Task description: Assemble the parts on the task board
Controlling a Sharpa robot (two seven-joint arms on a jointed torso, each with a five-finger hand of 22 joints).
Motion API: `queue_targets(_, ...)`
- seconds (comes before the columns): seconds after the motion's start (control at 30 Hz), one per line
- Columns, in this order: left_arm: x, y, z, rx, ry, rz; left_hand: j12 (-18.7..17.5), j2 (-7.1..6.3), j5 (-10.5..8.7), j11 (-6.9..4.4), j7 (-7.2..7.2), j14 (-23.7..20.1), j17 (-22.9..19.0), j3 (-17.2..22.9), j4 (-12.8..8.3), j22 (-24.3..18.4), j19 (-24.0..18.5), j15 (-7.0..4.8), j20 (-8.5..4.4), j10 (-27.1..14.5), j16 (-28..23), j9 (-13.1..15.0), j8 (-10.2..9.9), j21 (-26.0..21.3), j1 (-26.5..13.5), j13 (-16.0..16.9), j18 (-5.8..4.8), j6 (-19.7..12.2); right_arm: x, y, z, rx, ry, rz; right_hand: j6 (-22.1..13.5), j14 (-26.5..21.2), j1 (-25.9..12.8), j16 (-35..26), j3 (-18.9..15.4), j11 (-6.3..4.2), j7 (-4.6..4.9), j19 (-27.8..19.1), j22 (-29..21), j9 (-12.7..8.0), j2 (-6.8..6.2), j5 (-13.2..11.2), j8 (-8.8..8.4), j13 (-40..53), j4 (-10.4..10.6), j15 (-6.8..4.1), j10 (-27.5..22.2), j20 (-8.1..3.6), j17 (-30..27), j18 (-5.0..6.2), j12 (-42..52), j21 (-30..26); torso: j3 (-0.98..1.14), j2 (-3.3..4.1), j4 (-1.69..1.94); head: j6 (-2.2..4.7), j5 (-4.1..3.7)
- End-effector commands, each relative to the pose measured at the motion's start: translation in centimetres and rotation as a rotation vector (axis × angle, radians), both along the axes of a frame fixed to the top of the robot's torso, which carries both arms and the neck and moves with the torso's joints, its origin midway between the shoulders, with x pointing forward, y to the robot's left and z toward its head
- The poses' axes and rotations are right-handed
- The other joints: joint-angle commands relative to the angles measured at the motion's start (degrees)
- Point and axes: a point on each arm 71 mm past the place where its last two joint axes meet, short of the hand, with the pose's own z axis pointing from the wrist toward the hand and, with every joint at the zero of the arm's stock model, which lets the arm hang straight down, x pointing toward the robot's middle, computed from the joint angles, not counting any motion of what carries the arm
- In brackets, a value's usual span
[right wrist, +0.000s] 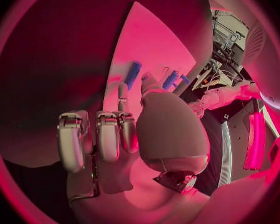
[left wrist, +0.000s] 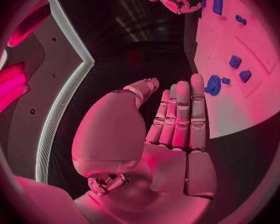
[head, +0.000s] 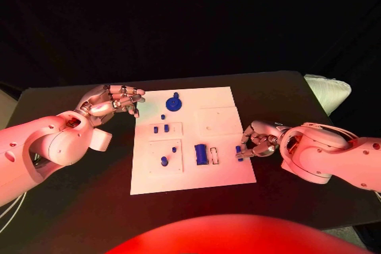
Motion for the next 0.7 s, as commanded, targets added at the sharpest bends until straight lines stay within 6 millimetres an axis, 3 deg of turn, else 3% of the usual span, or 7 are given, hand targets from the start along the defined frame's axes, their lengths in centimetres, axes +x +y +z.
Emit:
queue_targets(0.03,-0.1,-0.1,0.1,-0.013,0.002,-0.011,0.18,0.32,-0.03,0.15,-0.16,-0.15,-0.07,0.06,0.31,-0.07,0.38,0.34,0.15,-0.44,-0.14,-0.08,0.23,-0.29,0.1,-0.08,0.33,-0.42,0.0,0.2,-0.3,-0.042,0.004,0.017,0.53,6.0,-0.85,0.05,-0.44,0.24,-0.04,6.0,15.08,-0.06,0.14,-0.09,-0.35,15.08,-0.02,0.24,6.09,0.55,14.71,-0.38,0.2,0.27,0.01,0.01,0.1,0.0,0.04)
queue_targets(0.37,-0.1,-0.1,0.0,-0.012,0.003,-0.011,0.18,0.32,-0.03,0.15,-0.16,-0.15,-0.07,0.06,0.31,-0.07,0.38,0.34,0.15,-0.44,-0.14,-0.08,0.23,-0.29,0.1,-0.08,0.33,-0.42,0.1,0.8,-0.9,-0.072,0.005,0.037,0.79,5.99,-0.83,0.04,-0.21,0.15,-0.16,6.0,15.08,-0.09,0.51,-0.1,-0.33,15.08,-0.13,0.17,6.09,0.54,14.69,-0.38,0.2,0.27,0.01,-0.02,-0.03,0.0,0.11)
queue_targets(0.57,-0.1,0.0,0.0,-0.012,0.003,-0.011,0.18,0.32,-0.03,0.15,-0.16,-0.15,-0.07,0.06,0.31,-0.07,0.38,0.34,0.15,-0.44,-0.14,-0.08,0.23,-0.29,0.1,-0.08,0.33,-0.42,0.1,1.4,-1.6,-0.098,0.0,0.054,0.95,5.98,2.26,0.02,1.64,0.02,-0.26,6.0,15.08,-0.42,1.25,-0.08,-0.75,15.08,-0.37,0.02,6.09,0.41,14.65,-0.38,0.2,0.27,0.05,-0.01,0.05,0.0,0.1)
queue_targets(0.63,-0.1,0.0,0.0,-0.012,0.003,-0.01,0.18,0.32,-0.03,0.15,-0.16,-0.15,-0.07,0.06,0.31,-0.07,0.38,0.34,0.15,-0.44,-0.14,-0.08,0.23,-0.29,0.1,-0.08,0.33,-0.42,0.1,1.6,-1.7,-0.11,-0.005,0.06,0.96,5.97,5.37,-0.01,3.83,-0.17,-0.48,6.0,15.08,-0.69,2.11,1.09,-1.11,15.08,-0.92,-0.12,6.09,0.32,14.6,-0.38,0.2,0.27,0.05,0.01,0.07,0.0,0.04)
queue_targets(0.7,-0.1,0.1,0.0,-0.011,0.003,-0.01,0.23,0.36,-0.01,0.14,-0.17,-0.15,-0.08,0.07,0.42,-0.11,0.42,0.34,0.15,-0.47,-0.14,-0.08,0.25,-0.35,0.14,-0.09,0.34,-0.43,0.1,1.6,-1.8,-0.117,-0.009,0.063,1.21,5.96,7.87,-0.02,7.53,-0.23,-0.52,6.0,15.08,-1.21,1.84,3.02,-1.73,15.08,-0.7,-0.23,6.09,0.16,14.58,-0.38,0.2,0.27,0.02,0.02,0.01,0.0,0.06)
